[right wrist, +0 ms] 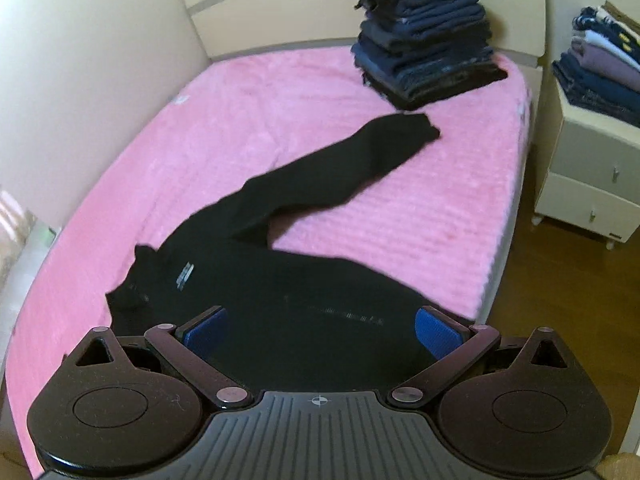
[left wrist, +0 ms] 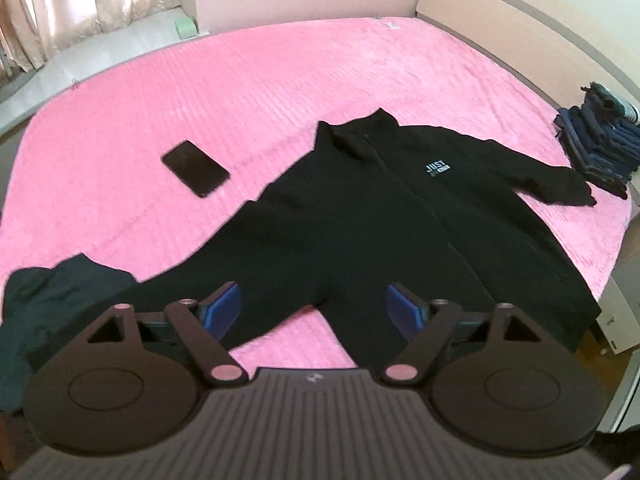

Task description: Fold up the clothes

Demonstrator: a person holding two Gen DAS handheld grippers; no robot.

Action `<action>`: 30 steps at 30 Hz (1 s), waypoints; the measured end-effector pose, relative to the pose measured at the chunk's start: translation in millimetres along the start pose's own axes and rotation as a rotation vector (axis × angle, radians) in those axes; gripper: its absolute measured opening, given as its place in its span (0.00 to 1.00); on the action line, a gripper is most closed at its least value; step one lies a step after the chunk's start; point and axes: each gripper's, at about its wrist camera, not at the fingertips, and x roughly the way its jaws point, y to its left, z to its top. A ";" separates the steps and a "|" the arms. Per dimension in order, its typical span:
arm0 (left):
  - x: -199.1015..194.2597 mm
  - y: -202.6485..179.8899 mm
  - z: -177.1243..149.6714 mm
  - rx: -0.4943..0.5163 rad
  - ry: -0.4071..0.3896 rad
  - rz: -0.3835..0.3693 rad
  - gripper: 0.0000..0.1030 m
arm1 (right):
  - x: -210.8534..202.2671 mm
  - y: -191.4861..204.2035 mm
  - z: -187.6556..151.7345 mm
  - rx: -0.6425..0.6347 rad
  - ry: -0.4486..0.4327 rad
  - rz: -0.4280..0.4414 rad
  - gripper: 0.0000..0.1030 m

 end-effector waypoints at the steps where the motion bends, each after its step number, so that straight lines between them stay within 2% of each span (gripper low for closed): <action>1: 4.5 -0.6 -3.0 0.000 0.006 -0.004 0.74 | -1.2 3.3 -5.7 -0.009 0.006 0.005 0.99; 5: 10.6 5.5 -17.9 -0.002 0.037 -0.002 0.74 | -7.7 19.1 -27.3 -0.090 0.023 0.022 0.99; 9: 4.3 20.2 -26.1 -0.002 0.031 0.022 0.74 | -11.2 36.1 -45.8 -0.186 0.031 0.018 0.99; 16: -13.4 32.4 -40.3 -0.059 0.015 0.110 0.74 | 4.3 54.8 -35.9 -0.270 0.060 0.075 0.99; 22: -32.9 16.1 -54.9 -0.150 0.024 0.178 0.74 | 23.3 66.4 -18.9 -0.365 0.089 0.153 0.99; 24: -39.0 7.6 -57.3 -0.170 0.028 0.188 0.75 | 26.6 63.3 -19.4 -0.392 0.107 0.155 0.99; 30: -48.6 -23.8 -58.7 -0.140 0.028 0.208 0.75 | 35.1 47.5 -28.4 -0.467 0.176 0.144 0.99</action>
